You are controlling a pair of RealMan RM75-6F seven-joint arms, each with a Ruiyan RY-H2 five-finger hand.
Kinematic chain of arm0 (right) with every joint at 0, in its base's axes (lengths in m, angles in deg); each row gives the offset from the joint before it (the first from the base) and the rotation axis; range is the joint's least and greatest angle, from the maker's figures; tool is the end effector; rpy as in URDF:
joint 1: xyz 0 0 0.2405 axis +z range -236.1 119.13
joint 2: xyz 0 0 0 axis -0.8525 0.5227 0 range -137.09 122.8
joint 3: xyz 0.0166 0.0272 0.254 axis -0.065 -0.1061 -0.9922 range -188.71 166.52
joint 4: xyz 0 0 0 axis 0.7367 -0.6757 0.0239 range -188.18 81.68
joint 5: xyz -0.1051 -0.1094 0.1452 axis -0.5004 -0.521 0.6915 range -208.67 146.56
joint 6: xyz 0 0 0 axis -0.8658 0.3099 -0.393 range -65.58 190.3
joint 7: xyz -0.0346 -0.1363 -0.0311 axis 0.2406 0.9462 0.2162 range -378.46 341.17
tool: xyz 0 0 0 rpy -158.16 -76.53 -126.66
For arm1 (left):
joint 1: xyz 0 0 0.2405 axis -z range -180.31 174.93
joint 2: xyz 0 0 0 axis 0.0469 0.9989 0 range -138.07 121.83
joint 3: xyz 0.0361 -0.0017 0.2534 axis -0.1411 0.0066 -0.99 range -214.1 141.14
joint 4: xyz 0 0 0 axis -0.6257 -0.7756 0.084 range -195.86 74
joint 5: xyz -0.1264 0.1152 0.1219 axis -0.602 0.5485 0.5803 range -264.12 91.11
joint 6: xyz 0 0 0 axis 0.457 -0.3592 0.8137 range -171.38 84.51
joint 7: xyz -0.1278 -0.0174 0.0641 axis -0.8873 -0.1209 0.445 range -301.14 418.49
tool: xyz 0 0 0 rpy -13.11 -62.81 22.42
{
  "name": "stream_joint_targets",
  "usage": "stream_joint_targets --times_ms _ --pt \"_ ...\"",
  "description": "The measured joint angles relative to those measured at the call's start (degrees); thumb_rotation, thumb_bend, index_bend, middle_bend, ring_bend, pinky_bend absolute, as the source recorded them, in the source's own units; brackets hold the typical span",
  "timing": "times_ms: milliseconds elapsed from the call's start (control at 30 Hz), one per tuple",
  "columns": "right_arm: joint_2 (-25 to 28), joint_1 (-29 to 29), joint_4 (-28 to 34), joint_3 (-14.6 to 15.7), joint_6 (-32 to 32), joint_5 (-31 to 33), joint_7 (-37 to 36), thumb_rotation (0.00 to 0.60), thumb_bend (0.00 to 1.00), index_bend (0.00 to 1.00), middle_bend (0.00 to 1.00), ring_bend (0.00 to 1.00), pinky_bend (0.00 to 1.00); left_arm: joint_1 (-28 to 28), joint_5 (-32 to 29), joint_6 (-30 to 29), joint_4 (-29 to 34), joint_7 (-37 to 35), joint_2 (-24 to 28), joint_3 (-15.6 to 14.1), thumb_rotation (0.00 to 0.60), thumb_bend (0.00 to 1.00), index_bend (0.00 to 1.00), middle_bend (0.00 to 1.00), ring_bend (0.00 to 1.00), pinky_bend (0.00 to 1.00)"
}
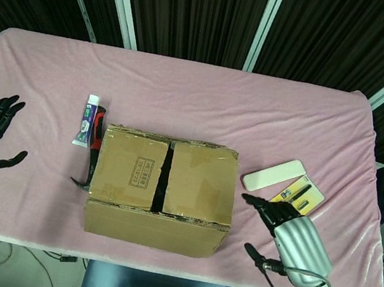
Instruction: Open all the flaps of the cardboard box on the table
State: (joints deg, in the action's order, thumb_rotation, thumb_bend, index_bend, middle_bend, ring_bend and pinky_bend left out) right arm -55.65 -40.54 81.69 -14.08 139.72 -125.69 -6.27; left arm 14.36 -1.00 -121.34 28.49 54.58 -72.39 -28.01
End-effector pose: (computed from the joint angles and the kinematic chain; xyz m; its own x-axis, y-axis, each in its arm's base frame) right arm -0.1073 -0.1906 0.1754 0.2173 -0.0894 0.9720 -0.8810 -0.4467 0.1559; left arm -0.2710 0.2654 0.1622 0.3629 -0.0519 0.9304 0.9106 -0.1923 -0.3658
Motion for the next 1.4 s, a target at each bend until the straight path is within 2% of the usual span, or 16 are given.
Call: stream_joint_targets --times_ms 133,200,400,533,667,933,1067,1400 --pt "-3.08 -1.07 -2.96 -2.92 4.44 7.31 9.19 0.600 0.31 0.07 0.11 0.12 0.25 4.30 1.32 6.68 3.12 0.69 4.00 0.29 0.600 0.29 0.00 0.00 0.00 0.00" --pt "-4.48 -1.61 -5.05 -3.74 6.49 9.10 10.41 0.600 0.31 0.07 0.11 0.12 0.25 7.30 1.93 11.27 5.22 1.13 6.46 0.63 0.600 0.36 0.00 0.00 0.00 0.00" --pt "-7.24 -3.34 -10.68 -5.59 9.28 11.66 6.22 0.600 0.31 0.07 0.11 0.12 0.25 17.22 3.78 23.90 10.20 3.06 12.35 2.29 0.600 0.57 0.02 0.01 0.00 0.07" --pt "-8.12 -3.98 -13.71 -6.24 9.92 12.37 3.33 0.600 0.31 0.07 0.11 0.12 0.25 22.78 4.58 30.17 11.90 4.01 14.13 3.55 0.600 0.70 0.05 0.06 0.02 0.13" --pt "-8.69 -4.27 -15.68 -6.67 10.06 12.77 0.71 0.600 0.31 0.07 0.11 0.12 0.25 28.83 5.19 36.56 12.96 4.36 14.65 4.95 0.600 0.82 0.12 0.12 0.08 0.20" --pt "-9.50 -4.46 -19.08 -8.03 10.30 12.93 -4.44 0.600 0.31 0.07 0.11 0.12 0.25 41.81 4.00 50.34 13.18 4.09 11.50 6.84 0.600 0.92 0.24 0.28 0.21 0.32" --pt "-9.41 -4.46 -19.71 -8.87 10.27 13.18 -6.54 0.600 0.32 0.07 0.11 0.12 0.25 45.56 2.24 53.19 12.34 5.25 7.56 6.97 0.600 0.95 0.28 0.33 0.26 0.38" --pt "-8.84 -4.84 -19.46 -9.58 10.24 12.84 -8.90 0.600 0.33 0.07 0.11 0.11 0.25 52.18 -4.02 57.40 7.87 11.95 -1.28 5.01 0.600 1.00 0.31 0.39 0.30 0.40"
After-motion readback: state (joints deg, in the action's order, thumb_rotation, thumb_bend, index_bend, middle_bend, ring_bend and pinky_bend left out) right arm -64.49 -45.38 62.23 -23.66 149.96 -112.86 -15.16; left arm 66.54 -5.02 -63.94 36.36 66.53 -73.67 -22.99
